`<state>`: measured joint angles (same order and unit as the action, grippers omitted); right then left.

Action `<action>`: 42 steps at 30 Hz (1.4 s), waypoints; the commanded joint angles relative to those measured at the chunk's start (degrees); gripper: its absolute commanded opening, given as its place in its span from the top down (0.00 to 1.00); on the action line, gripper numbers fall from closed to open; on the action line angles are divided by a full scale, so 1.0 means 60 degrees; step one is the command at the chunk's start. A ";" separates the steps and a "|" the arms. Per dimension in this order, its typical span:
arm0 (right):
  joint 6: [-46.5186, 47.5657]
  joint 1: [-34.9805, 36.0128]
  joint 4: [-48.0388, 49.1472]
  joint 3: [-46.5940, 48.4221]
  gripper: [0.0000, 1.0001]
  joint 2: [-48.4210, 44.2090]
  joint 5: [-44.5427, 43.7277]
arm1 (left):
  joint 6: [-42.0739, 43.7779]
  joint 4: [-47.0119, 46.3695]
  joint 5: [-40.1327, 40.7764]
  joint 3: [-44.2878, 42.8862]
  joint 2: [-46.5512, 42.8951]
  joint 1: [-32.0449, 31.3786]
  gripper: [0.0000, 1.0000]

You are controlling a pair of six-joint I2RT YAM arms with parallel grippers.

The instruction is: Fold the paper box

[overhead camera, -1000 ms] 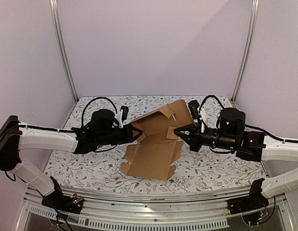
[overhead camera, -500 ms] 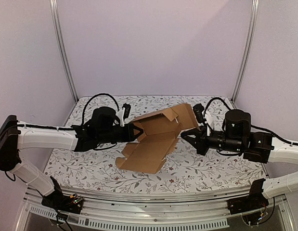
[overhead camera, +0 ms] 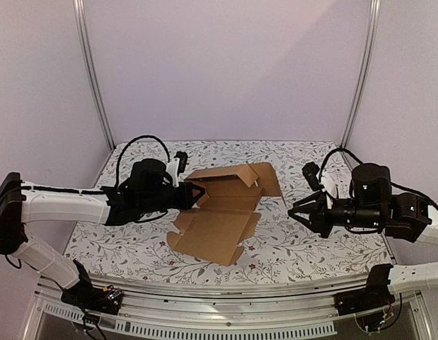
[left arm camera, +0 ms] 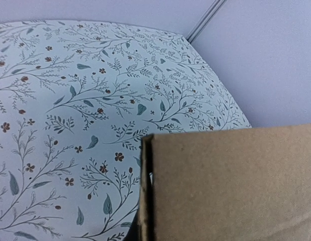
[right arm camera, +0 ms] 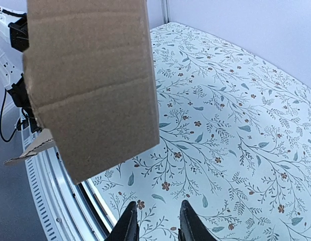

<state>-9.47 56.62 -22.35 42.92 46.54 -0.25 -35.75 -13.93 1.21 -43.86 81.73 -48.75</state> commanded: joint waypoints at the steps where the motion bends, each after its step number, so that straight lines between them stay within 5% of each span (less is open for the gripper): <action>1: 0.0579 0.0018 -0.1539 0.0788 0.72 -0.0356 -0.0483 | 0.0605 -0.0020 0.0462 0.0195 -0.0258 -0.0048 1.00; 15: 0.1459 0.0023 -0.1923 0.2361 0.56 0.0591 0.0731 | 0.1997 0.0301 0.0580 0.0351 -0.0668 -0.0049 1.00; 42: 0.0823 0.0116 0.0204 0.2545 0.55 0.2921 0.2481 | 0.2534 0.0705 0.2517 0.0285 -0.0884 -0.1075 1.00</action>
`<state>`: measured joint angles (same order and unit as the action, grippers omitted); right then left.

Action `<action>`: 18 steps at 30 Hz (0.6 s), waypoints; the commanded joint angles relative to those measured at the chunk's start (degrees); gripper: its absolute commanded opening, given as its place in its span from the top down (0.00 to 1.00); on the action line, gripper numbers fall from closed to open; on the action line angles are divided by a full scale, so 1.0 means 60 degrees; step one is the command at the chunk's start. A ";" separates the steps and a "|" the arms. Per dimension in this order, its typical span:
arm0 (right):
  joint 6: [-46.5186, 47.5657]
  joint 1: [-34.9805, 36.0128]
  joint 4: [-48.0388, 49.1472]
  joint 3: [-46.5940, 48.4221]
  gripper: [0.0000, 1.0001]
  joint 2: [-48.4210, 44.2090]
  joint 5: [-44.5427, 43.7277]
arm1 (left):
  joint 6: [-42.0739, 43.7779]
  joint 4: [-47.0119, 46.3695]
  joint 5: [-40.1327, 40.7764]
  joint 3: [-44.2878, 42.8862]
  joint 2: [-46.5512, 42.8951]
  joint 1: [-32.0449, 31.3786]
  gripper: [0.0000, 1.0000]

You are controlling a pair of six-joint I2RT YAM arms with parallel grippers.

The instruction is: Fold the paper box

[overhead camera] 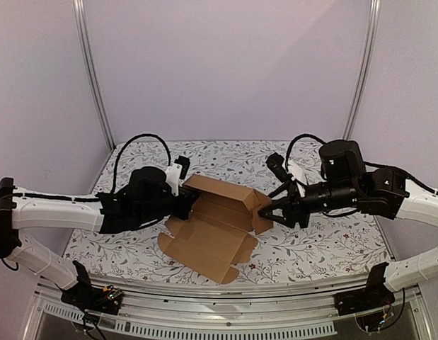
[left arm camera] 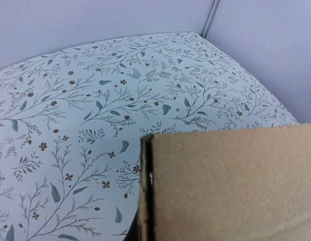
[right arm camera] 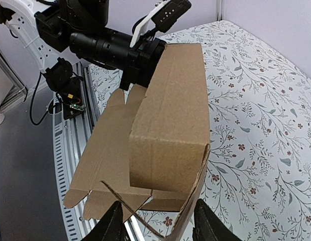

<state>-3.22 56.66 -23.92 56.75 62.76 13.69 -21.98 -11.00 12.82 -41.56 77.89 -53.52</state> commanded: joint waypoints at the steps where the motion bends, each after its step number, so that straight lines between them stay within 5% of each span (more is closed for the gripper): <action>1: -0.0244 0.0125 0.0495 0.0239 0.55 0.0262 0.0150 | 0.0248 0.0235 0.0648 -0.0104 -0.0249 -0.0304 1.00; 18: -0.0832 0.0674 0.1298 -0.0172 0.55 0.0774 -0.1115 | -0.0452 0.0750 0.1665 -0.0289 -0.0377 -0.0537 1.00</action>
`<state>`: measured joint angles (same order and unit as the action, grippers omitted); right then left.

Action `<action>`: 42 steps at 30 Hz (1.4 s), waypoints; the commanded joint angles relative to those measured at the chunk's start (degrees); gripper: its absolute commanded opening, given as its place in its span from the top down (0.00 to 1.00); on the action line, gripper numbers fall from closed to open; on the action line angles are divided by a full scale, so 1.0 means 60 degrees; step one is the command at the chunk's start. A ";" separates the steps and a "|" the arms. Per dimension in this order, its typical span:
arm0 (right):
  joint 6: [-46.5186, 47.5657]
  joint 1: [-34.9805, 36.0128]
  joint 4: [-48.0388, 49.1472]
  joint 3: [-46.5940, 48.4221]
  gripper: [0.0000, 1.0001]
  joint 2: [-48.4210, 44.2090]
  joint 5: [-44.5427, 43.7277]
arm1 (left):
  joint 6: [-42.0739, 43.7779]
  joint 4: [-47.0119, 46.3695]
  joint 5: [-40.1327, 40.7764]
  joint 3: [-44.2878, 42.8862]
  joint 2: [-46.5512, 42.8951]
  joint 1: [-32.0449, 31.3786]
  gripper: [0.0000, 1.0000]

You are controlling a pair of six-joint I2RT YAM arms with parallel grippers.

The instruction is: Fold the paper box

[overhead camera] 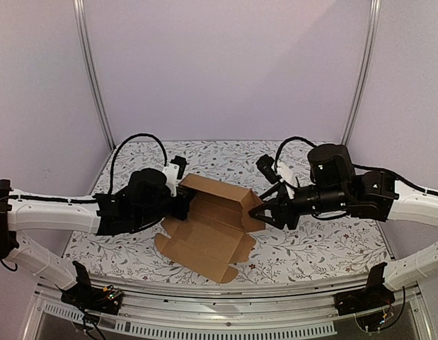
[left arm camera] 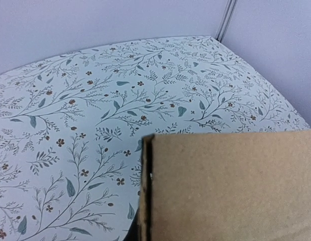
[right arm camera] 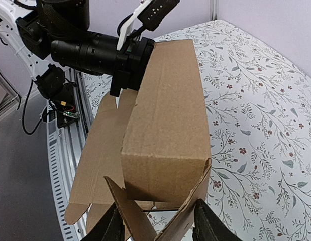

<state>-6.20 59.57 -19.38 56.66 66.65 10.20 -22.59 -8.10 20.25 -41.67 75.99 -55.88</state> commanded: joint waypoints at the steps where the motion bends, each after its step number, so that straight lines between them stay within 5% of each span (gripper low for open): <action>1: -0.0379 0.0235 0.0617 -0.0201 0.55 0.0172 -0.0623 | -0.0413 0.0330 0.0484 -0.0307 -0.0046 -0.0138 1.00; 30: -0.1371 0.1425 0.2915 -0.0143 0.54 0.2226 -0.6430 | -0.1860 0.2023 0.2028 -0.0844 0.0230 -0.0387 1.00; 42: -0.1225 0.1634 0.3721 0.0105 0.54 0.2960 -0.7419 | -0.2352 0.2435 0.2568 -0.1102 0.0537 -0.0544 1.00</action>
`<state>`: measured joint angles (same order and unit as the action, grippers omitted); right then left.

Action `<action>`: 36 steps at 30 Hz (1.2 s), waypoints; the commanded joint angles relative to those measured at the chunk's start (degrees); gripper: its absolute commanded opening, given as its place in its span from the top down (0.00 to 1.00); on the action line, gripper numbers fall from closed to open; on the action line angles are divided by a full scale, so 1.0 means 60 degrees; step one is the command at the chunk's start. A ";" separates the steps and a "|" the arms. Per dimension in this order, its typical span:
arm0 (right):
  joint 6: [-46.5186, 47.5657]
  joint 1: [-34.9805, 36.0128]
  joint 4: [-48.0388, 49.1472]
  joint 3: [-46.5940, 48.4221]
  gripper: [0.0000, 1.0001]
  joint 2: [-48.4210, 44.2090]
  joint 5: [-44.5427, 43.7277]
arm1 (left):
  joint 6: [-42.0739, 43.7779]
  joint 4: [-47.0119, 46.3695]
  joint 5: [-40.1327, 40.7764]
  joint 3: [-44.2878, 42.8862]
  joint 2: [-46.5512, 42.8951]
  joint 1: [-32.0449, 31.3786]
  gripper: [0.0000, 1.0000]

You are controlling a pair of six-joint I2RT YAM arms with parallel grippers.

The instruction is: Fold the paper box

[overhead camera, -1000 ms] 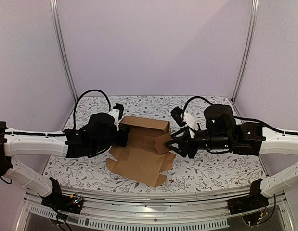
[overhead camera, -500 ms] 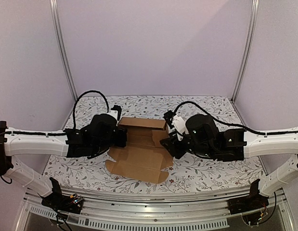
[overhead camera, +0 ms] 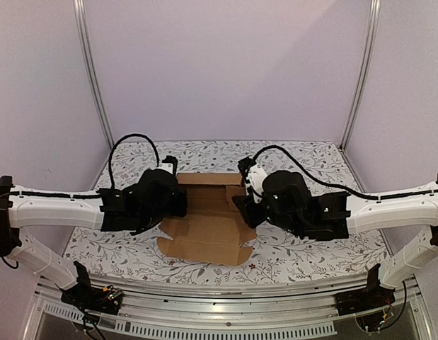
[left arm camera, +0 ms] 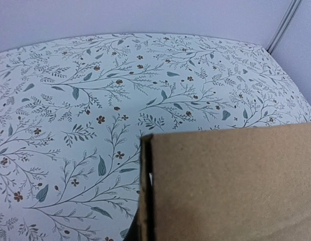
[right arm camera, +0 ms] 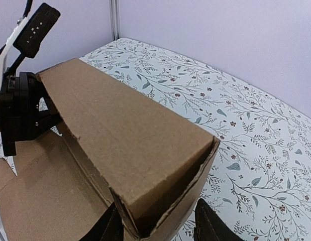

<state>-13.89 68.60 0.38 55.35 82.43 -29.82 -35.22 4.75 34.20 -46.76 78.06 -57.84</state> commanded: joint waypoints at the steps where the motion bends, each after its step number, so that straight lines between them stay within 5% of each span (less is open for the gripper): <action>1: 0.0083 0.0147 0.0446 0.0369 0.54 0.0388 -0.0875 | -0.0301 0.0312 0.0268 -0.0273 0.0229 -0.0228 1.00; 24: 0.0448 0.0751 0.0953 0.1149 0.64 0.1983 -0.3256 | -0.0754 0.0569 0.0643 -0.0526 0.0397 -0.0522 1.00; 36: 0.0480 0.0750 0.0987 0.1570 1.00 0.2511 -0.3630 | -0.0952 0.0702 0.0836 -0.0596 0.0397 -0.0642 1.00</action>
<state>-11.73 72.27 4.91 62.54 95.39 -53.69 -40.75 9.41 40.12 -48.47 79.85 -59.75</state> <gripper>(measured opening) 0.038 0.025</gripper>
